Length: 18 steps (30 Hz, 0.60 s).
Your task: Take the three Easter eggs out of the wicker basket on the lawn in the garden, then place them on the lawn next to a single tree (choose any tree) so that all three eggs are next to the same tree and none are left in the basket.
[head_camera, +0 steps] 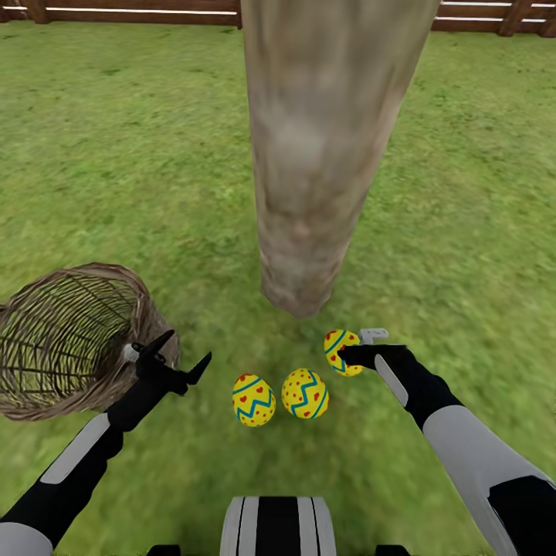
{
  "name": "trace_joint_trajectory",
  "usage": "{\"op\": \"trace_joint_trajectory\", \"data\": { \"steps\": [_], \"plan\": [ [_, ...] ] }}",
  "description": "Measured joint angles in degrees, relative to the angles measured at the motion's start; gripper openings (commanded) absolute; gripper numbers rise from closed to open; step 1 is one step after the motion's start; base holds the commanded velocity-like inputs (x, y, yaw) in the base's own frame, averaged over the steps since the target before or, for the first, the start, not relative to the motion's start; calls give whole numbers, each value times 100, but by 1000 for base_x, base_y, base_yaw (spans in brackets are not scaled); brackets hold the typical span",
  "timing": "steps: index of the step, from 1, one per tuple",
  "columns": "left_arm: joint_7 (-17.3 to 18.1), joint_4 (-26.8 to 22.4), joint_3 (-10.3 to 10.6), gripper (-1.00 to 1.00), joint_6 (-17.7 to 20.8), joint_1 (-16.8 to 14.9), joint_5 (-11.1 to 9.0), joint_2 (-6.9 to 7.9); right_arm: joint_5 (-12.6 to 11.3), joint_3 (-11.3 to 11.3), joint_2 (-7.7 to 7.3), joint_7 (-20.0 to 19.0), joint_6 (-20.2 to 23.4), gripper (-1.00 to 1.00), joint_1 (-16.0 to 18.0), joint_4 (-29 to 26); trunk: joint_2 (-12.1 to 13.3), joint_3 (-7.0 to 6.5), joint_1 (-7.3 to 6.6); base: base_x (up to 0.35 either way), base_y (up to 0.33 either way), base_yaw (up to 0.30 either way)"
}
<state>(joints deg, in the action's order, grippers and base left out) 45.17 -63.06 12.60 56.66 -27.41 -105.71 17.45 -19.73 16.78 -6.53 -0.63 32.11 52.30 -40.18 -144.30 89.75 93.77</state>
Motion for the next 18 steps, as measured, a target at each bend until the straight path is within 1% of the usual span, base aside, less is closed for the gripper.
{"op": "trace_joint_trajectory", "data": {
  "steps": [3,12,18],
  "plan": [
    [-5,4,0,100,1,-3,6,-25,0,0,0,1,0,-100,-1,0,-4,66,8,0,0,0],
    [17,26,-3,100,1,1,2,-27,7,0,0,2,1,-100,2,-45,-17,265,29,0,0,0],
    [15,78,-3,100,2,-2,-2,-31,-6,-13,1,2,-1,-100,3,-42,-17,266,29,0,0,0]
  ]
}}
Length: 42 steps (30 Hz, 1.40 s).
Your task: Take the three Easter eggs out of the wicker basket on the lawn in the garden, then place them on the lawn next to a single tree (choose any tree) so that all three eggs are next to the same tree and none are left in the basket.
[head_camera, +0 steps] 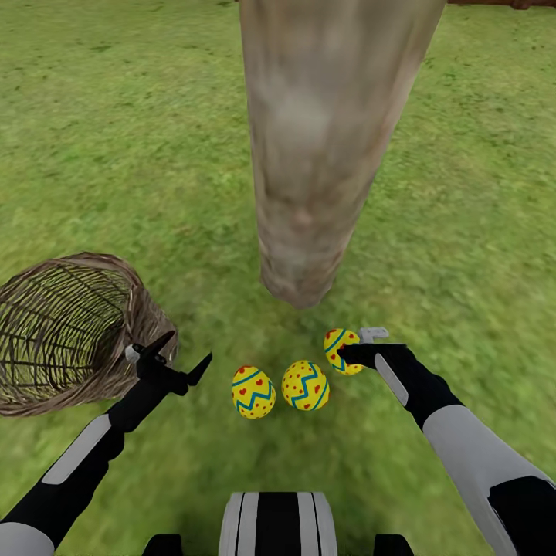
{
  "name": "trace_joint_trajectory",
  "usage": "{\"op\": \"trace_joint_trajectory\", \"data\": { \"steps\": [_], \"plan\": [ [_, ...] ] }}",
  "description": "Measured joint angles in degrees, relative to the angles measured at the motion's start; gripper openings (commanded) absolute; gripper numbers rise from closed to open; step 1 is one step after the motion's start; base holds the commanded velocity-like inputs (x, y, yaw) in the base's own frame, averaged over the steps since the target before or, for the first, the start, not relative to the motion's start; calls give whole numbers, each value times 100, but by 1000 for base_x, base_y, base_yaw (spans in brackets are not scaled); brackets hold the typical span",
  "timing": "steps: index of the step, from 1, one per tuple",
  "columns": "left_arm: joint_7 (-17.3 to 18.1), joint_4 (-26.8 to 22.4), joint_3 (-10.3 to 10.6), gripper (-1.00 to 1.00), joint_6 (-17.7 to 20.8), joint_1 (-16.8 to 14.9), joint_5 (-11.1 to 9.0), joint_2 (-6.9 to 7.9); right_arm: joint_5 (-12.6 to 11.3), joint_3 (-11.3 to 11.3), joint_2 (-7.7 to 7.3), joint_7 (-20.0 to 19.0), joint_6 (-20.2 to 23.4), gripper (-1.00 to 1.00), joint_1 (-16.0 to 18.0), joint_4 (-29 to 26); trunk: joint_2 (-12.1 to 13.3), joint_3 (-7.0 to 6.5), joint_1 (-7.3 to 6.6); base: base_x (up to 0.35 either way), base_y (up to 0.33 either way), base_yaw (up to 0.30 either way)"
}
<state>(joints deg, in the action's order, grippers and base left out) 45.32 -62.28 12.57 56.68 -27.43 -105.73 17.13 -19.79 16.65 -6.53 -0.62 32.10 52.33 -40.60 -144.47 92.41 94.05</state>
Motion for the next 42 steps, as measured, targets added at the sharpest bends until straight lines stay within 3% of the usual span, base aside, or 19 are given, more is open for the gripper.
{"op": "trace_joint_trajectory", "data": {
  "steps": [6,11,20,28,29,30,36,42],
  "plan": [
    [-3,9,0,100,0,2,-1,1,14,-8,0,0,-24,-100,0,-11,0,0,3,-175,0,0],
    [10,10,2,100,1,1,-6,3,-111,-4,3,179,-40,-100,-3,-21,0,0,1,-16,0,0],
    [18,-3,7,100,-1,3,-7,2,-9,-11,1,222,-33,-100,-3,-218,-5,88,10,0,0,0],
    [14,9,8,100,0,2,-9,2,19,3,1,223,-12,-100,-2,-232,-5,89,11,0,0,0],
    [14,9,3,100,0,4,-9,3,20,-1,1,223,-7,100,-2,-235,-5,89,11,0,0,0],
    [14,12,2,100,0,5,-9,3,-75,8,3,206,-8,100,-2,-82,-5,89,11,0,0,0],
    [7,13,8,100,0,4,-2,3,-51,2,2,212,12,100,2,-61,-5,89,11,0,0,0],
    [-3,2,9,100,1,2,-2,-2,-90,-10,4,209,3,100,-1,307,3,-44,-5,0,0,0]
  ]
}}
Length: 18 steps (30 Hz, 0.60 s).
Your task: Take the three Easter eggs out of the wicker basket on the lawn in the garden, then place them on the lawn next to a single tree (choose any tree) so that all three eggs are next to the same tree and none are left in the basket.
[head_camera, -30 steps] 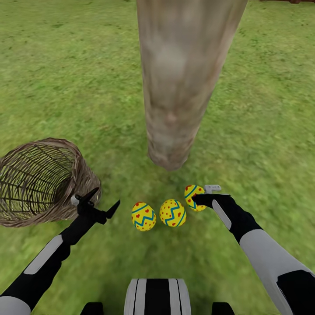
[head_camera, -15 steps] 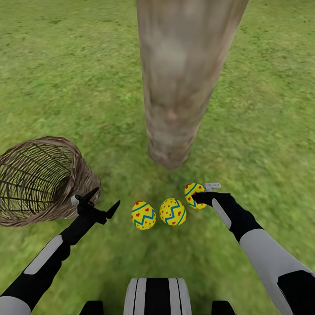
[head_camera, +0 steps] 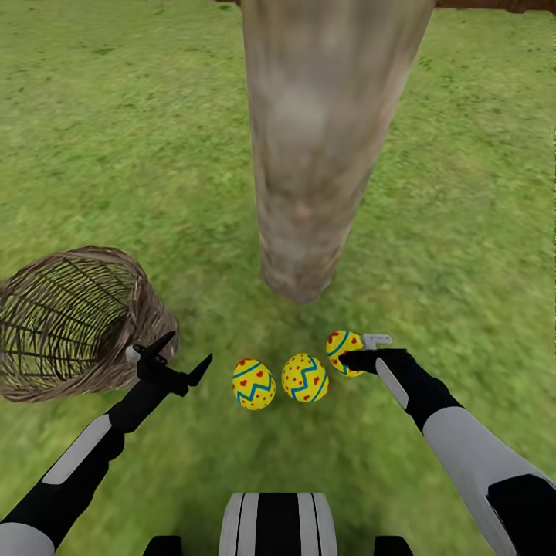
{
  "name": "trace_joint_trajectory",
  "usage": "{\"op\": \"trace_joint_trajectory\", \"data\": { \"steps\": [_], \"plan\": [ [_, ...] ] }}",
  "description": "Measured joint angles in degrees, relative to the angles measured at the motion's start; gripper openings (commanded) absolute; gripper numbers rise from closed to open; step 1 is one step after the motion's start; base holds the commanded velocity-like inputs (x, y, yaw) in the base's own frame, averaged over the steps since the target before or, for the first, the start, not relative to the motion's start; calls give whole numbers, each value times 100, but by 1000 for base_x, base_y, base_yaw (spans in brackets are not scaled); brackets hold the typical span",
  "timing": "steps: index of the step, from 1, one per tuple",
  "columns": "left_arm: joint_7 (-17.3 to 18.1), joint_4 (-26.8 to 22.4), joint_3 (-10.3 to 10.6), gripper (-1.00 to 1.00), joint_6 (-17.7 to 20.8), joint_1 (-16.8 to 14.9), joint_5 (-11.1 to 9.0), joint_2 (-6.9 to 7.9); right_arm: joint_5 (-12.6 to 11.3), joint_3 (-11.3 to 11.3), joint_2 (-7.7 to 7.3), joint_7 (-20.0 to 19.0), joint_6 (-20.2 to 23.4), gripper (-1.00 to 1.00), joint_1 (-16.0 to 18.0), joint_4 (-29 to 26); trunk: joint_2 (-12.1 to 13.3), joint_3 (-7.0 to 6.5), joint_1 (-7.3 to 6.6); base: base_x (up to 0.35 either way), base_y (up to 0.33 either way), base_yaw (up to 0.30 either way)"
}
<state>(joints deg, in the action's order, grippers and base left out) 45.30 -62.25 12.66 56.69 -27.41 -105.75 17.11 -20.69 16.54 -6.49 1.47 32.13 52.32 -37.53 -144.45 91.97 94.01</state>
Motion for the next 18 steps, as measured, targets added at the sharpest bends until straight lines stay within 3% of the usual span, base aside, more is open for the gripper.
{"op": "trace_joint_trajectory", "data": {
  "steps": [2,18],
  "plan": [
    [-1,-1,0,100,0,-1,0,1,115,-4,-3,12,8,100,0,10,3,-44,-4,0,0,0],
    [-27,0,-1,100,11,1,19,13,116,-4,-3,12,-1,100,-1,15,25,-398,-45,-3,0,0]
  ]
}}
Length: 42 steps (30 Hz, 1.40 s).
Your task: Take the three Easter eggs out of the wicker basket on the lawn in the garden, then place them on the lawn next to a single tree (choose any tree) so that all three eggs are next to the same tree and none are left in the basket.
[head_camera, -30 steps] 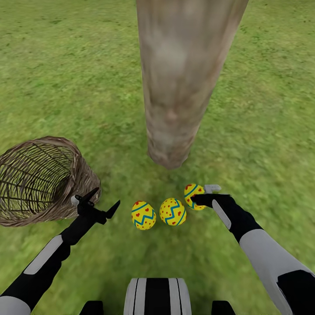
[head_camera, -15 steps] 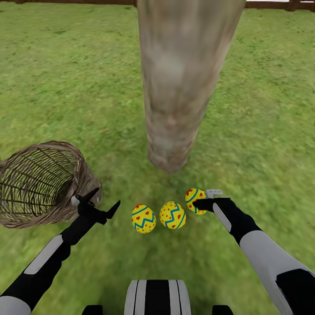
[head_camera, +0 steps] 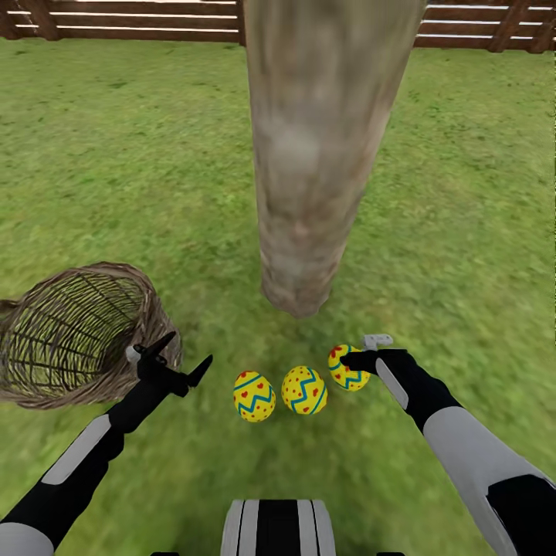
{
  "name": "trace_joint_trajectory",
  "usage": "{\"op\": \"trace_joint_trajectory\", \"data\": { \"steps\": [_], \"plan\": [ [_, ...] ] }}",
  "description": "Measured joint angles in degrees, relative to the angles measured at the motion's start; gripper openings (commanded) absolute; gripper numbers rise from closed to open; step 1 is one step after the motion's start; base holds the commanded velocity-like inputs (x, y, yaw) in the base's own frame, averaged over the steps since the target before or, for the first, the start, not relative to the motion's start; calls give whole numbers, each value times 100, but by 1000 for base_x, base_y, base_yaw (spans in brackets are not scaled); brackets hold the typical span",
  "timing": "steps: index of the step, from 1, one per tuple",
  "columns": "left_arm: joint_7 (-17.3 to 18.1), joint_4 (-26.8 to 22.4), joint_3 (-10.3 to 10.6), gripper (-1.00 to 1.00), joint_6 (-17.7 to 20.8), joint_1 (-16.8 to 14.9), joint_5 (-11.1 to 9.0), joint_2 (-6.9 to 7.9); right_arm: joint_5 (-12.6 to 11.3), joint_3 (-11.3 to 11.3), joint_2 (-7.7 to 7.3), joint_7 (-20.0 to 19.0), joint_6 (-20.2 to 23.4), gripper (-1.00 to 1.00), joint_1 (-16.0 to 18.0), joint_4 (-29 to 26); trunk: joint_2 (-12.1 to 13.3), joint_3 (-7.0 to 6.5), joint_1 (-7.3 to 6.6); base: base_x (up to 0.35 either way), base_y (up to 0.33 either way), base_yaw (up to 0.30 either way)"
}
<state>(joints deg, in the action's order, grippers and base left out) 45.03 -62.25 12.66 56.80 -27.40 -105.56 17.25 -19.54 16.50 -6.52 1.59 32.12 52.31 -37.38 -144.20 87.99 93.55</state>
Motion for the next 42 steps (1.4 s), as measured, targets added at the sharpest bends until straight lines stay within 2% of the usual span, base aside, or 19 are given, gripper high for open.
{"op": "trace_joint_trajectory", "data": {
  "steps": [21,23,24,26,27,31,36,42],
  "plan": [
    [-22,-71,39,100,6,-3,16,-6,-16,12,-30,-45,74,100,0,-64,28,-465,-50,-329,3,0],
    [-315,-73,217,100,-13,-3,12,-25,-30,17,-59,-48,84,100,-14,22,31,-509,-55,-342,86,0],
    [-552,-73,261,100,-16,-2,1,-95,-28,17,-96,-52,85,100,-59,159,32,-531,-58,-342,106,0],
    [-1107,-74,287,100,-11,-3,-21,-334,-24,28,-119,-60,86,100,-100,430,35,-576,-63,-272,109,0],
    [-1302,-79,279,100,-3,-5,-44,-380,-23,28,-121,-63,82,100,-109,535,36,-598,-67,-113,49,0],
    [-1840,-36,282,100,6,-4,-57,-418,-21,35,-123,-139,63,100,-119,939,42,-687,-79,-30,13,0],
    [-2634,3,300,100,8,-1,-71,-368,-3,57,-128,-372,50,100,-179,1215,48,-798,-93,-4,2,0],
    [-3041,7,297,100,-22,111,1,-8,59,86,-149,-475,27,100,-324,1373,56,-931,-108,0,0,0]
  ]
}}
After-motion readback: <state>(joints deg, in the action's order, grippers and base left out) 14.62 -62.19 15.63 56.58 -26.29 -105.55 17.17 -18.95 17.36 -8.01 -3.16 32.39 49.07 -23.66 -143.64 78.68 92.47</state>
